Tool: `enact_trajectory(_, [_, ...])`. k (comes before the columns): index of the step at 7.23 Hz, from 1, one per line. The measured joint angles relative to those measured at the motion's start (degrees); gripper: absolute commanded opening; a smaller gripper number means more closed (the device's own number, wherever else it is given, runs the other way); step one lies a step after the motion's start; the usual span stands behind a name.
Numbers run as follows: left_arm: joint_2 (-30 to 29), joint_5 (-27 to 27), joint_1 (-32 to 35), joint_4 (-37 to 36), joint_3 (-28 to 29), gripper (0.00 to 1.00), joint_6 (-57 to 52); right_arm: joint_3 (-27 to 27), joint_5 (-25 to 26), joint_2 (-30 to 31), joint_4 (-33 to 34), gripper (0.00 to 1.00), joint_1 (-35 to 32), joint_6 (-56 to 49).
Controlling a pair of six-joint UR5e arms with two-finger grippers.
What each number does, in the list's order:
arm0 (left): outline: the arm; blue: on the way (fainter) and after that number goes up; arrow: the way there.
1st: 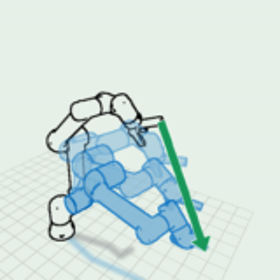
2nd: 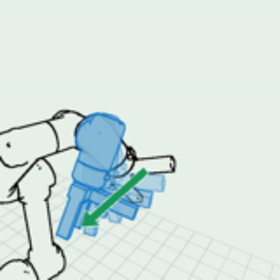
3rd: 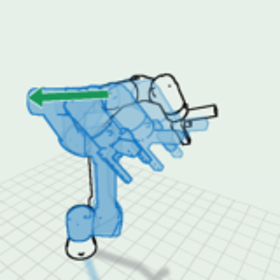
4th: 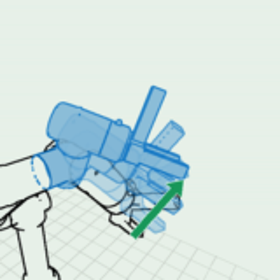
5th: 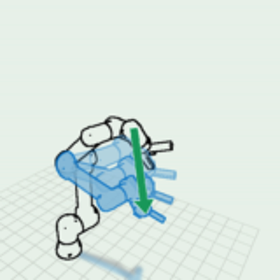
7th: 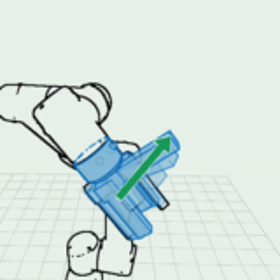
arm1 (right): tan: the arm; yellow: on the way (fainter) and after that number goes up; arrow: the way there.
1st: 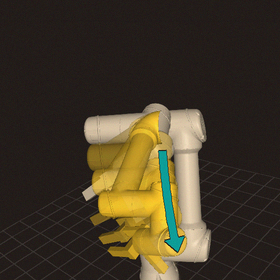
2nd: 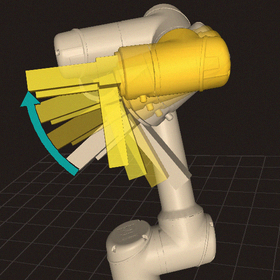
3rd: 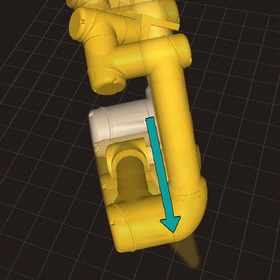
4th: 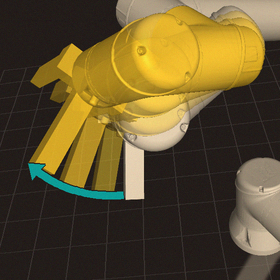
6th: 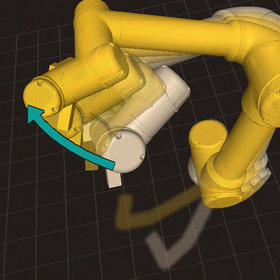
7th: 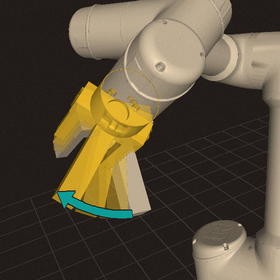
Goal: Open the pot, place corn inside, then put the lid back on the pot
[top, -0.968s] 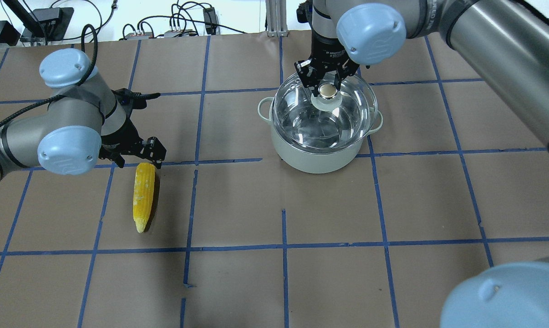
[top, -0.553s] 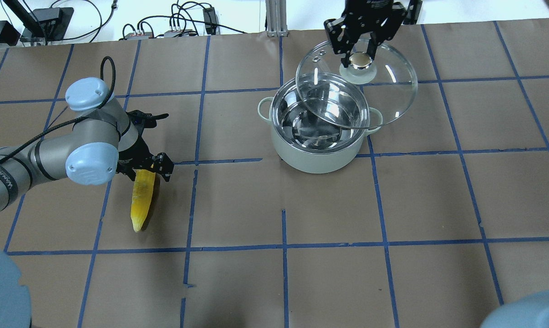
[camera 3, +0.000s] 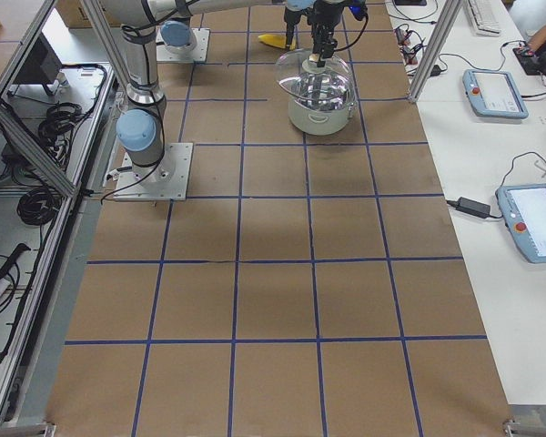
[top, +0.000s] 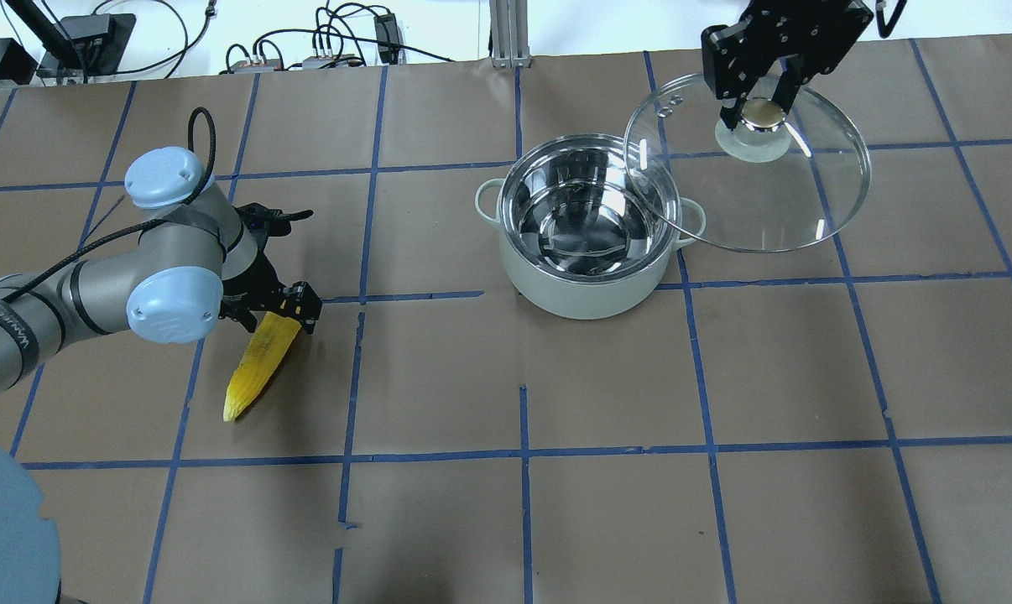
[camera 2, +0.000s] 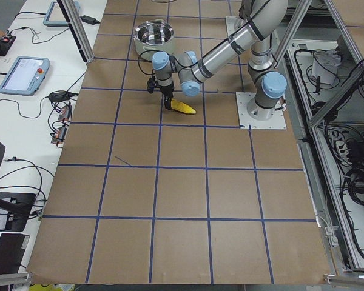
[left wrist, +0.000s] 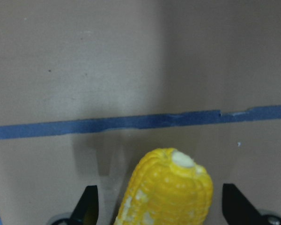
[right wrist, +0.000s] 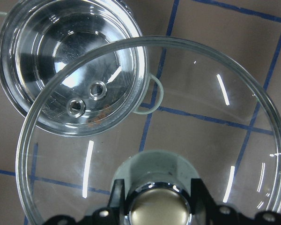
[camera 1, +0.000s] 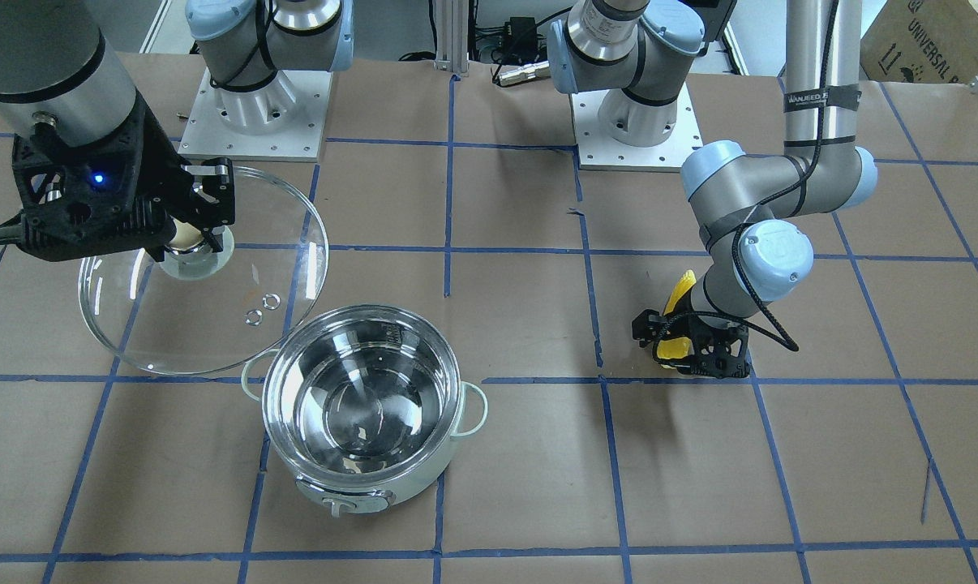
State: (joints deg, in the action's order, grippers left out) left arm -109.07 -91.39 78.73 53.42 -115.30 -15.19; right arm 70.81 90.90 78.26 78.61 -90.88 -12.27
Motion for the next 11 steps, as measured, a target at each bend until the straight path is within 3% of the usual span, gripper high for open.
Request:
enact_trajectory(1, [0.3, 0.0, 0.0, 0.9, -0.2, 0.79, -1.0, 1.1, 0.1, 0.9, 0.1, 0.33, 0.1, -0.1])
enact_trajectory(3, [0.8, -0.8, -0.5, 2.3, -0.2, 0.33, -3.7, 2.1, -0.1, 1.5, 0.5, 0.33, -0.1, 0.1])
enact_trajectory(4, [0.8, -1.9, -0.5, 2.6, -0.1, 0.2, -4.6, 2.4, -0.1, 1.6, 0.5, 0.33, -0.2, 0.2])
enact_trajectory(7, [1.5, -2.2, 0.1, 3.7, 0.6, 0.16, -6.1, 2.8, 0.1, 1.6, 0.6, 0.33, -0.3, 0.1])
enact_trajectory(9, [4.0, 2.8, 1.7, 8.0, 3.0, 0.16, -2.8, 3.1, 0.2, 1.5, 0.6, 0.3, 0.0, -0.1])
enact_trajectory(11, [5.0, 7.2, 7.6, 11.7, 7.8, 0.16, 5.7, 4.8, 0.3, 2.1, 0.6, 0.28, 0.6, -1.4])
